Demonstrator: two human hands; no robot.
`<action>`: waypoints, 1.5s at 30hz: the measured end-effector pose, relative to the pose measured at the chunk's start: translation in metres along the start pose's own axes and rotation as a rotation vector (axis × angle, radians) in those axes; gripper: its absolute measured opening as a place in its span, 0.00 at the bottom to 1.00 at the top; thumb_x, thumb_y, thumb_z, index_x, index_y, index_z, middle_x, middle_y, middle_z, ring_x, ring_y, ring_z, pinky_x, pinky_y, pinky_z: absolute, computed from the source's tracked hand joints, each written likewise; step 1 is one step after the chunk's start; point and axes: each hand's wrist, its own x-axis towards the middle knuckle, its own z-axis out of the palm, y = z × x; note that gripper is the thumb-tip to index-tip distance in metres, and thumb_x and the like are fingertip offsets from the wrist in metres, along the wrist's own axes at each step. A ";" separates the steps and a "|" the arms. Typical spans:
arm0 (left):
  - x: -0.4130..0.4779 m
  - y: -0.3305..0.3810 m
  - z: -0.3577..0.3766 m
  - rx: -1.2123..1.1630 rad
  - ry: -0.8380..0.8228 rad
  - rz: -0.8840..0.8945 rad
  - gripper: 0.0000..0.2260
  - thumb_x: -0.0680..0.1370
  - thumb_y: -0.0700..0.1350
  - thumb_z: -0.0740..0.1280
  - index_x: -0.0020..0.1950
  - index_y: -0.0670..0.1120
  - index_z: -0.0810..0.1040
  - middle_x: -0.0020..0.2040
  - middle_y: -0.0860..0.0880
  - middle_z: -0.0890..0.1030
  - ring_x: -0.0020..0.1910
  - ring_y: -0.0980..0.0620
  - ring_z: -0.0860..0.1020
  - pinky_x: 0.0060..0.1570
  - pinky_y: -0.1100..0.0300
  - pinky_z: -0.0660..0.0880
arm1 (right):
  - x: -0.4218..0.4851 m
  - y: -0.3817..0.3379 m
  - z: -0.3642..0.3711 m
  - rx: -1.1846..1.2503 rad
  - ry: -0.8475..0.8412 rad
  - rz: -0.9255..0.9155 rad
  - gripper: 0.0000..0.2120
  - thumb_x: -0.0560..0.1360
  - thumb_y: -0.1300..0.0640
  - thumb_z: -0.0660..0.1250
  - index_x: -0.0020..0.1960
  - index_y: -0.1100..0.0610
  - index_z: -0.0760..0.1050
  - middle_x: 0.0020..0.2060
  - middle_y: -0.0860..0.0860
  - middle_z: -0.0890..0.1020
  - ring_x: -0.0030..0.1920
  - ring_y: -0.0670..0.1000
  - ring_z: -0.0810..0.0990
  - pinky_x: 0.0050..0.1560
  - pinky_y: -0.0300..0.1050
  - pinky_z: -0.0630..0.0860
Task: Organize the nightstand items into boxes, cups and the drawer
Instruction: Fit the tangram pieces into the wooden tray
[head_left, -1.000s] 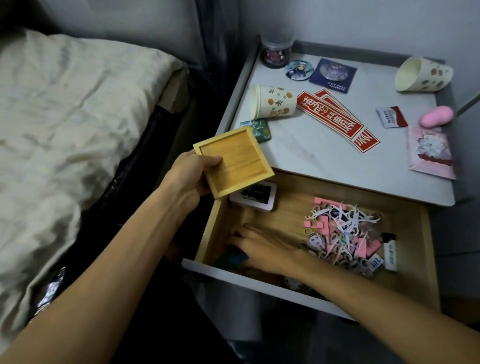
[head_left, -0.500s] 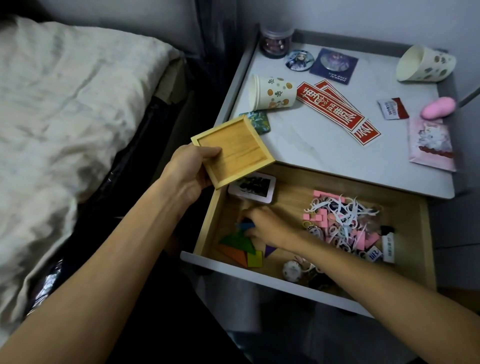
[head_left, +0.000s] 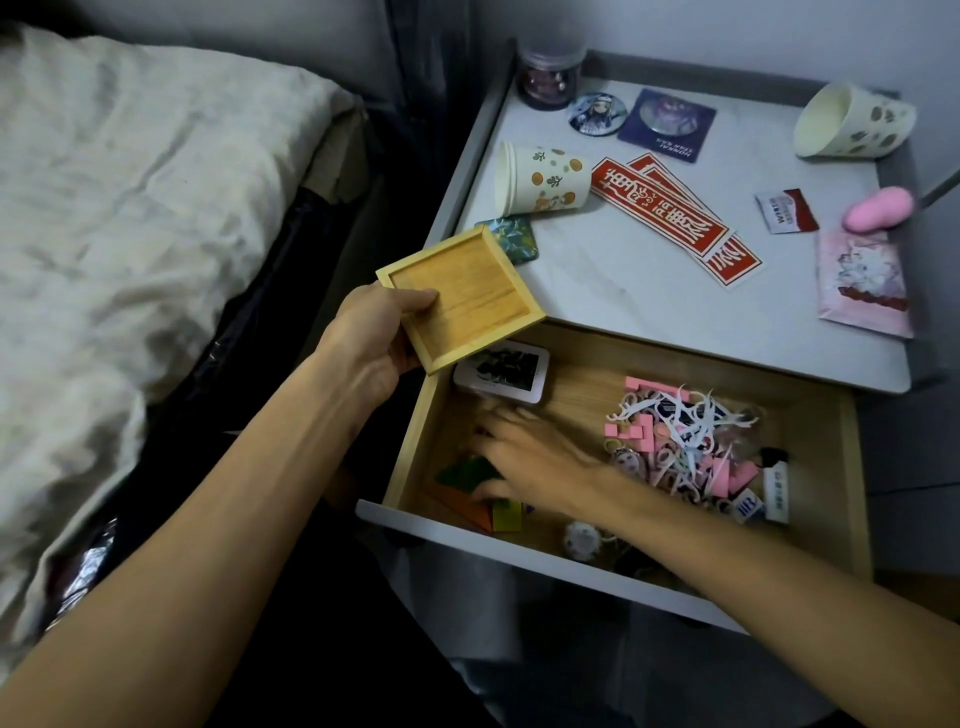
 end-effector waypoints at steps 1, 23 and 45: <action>0.000 0.000 -0.001 -0.001 -0.001 -0.003 0.15 0.78 0.38 0.67 0.64 0.45 0.76 0.59 0.44 0.81 0.56 0.44 0.81 0.53 0.43 0.80 | 0.001 -0.006 0.002 -0.007 -0.039 -0.004 0.31 0.73 0.41 0.70 0.71 0.55 0.70 0.68 0.58 0.71 0.70 0.59 0.66 0.68 0.56 0.66; 0.001 -0.005 -0.002 0.037 0.006 0.020 0.16 0.78 0.39 0.68 0.65 0.46 0.75 0.59 0.44 0.81 0.56 0.45 0.81 0.52 0.44 0.80 | 0.004 0.007 -0.036 0.629 0.035 0.319 0.22 0.72 0.54 0.75 0.65 0.57 0.78 0.60 0.54 0.81 0.60 0.52 0.77 0.57 0.44 0.73; -0.033 -0.042 0.042 0.283 -0.639 -0.306 0.16 0.84 0.53 0.56 0.60 0.46 0.77 0.48 0.43 0.85 0.43 0.44 0.85 0.38 0.44 0.82 | -0.079 0.020 -0.122 0.711 0.308 0.305 0.11 0.72 0.55 0.76 0.41 0.42 0.75 0.34 0.42 0.80 0.34 0.37 0.76 0.33 0.32 0.68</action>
